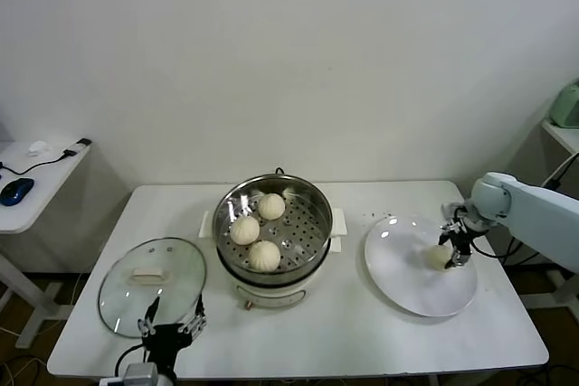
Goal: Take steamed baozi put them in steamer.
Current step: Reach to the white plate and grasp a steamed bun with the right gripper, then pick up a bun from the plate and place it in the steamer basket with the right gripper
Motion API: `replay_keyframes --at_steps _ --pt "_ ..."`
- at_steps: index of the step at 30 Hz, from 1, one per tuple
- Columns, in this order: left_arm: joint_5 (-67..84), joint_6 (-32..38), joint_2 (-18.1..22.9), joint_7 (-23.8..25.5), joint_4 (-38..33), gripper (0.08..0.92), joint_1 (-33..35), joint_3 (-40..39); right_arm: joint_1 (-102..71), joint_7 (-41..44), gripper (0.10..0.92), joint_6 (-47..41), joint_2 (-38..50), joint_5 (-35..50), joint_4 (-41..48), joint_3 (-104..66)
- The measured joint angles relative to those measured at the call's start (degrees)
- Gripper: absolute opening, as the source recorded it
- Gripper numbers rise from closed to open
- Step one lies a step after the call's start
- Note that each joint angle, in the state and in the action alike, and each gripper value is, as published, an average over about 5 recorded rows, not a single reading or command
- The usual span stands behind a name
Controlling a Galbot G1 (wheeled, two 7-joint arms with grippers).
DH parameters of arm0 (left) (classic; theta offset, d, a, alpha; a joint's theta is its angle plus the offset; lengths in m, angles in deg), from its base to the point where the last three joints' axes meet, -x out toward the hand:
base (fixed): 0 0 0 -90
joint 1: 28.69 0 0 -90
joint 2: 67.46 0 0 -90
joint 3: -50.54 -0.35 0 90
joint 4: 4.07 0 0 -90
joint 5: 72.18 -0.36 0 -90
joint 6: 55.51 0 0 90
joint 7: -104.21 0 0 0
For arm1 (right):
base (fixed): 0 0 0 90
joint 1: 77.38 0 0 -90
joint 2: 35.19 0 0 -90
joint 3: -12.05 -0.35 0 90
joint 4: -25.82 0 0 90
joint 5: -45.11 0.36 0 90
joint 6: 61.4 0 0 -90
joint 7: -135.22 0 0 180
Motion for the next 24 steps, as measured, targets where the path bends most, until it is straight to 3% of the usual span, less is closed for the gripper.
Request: replay_keyframes --at_steps 11,24 --pt "-0.05 -0.51 -0.49 0.15 -1.58 0.823 0.32 -0.27 22.49 1.08 0.645 -1.69 -2.02 14.06 -9.68 15.06" --pt "0.14 -0.97 -0.78 0.21 -3.28 0.823 0.74 -0.52 42.5 -5.29 0.645 -9.91 -14.4 38.61 -25.03 23.25"
